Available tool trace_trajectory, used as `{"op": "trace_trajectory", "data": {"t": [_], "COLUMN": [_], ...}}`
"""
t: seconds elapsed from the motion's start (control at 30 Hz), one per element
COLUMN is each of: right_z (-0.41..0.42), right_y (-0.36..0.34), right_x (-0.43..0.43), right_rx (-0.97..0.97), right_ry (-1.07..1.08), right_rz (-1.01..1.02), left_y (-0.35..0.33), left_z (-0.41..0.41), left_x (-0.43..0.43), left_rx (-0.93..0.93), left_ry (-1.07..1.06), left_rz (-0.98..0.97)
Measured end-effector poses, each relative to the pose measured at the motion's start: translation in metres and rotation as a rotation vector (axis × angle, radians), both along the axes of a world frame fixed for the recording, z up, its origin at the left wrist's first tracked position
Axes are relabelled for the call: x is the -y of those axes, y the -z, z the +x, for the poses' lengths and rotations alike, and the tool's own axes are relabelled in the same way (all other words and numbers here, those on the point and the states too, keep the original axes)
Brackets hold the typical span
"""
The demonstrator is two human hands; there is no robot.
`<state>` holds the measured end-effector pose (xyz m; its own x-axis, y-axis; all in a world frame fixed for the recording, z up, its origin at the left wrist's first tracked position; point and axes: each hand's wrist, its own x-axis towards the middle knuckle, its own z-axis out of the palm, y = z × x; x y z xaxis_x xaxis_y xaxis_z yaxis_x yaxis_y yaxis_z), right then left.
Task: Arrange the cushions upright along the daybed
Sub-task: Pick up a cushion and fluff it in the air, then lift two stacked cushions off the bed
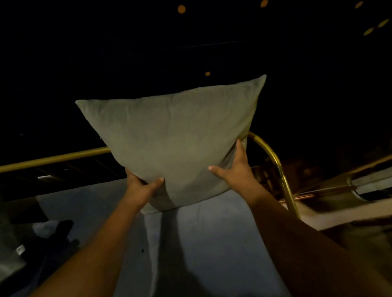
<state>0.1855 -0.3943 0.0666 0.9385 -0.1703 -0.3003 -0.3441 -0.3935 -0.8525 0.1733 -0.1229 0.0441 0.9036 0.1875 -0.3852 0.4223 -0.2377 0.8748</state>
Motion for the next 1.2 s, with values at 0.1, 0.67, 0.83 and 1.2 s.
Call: {"op": "trace_trajectory", "data": {"t": [0.1, 0.67, 0.83, 1.2], "right_z": [0.005, -0.089, -0.123, -0.206], "right_y": [0.010, -0.021, -0.034, -0.073], "right_x": [-0.006, -0.157, -0.260, -0.482], "right_rx": [0.013, 0.132, 0.160, 0.103], "right_ry": [0.086, -0.070, -0.222, -0.408], "right_rz": [-0.061, -0.071, -0.081, -0.207], "left_y": [0.018, -0.057, -0.075, -0.112], "left_z": [0.014, -0.120, -0.172, -0.229], "left_x": [-0.003, -0.088, -0.190, -0.406], "left_rx": [-0.100, 0.017, 0.112, 0.156], "left_ry": [-0.050, 0.240, 0.298, 0.291], "left_rz": [0.031, 0.215, 0.319, 0.395]}}
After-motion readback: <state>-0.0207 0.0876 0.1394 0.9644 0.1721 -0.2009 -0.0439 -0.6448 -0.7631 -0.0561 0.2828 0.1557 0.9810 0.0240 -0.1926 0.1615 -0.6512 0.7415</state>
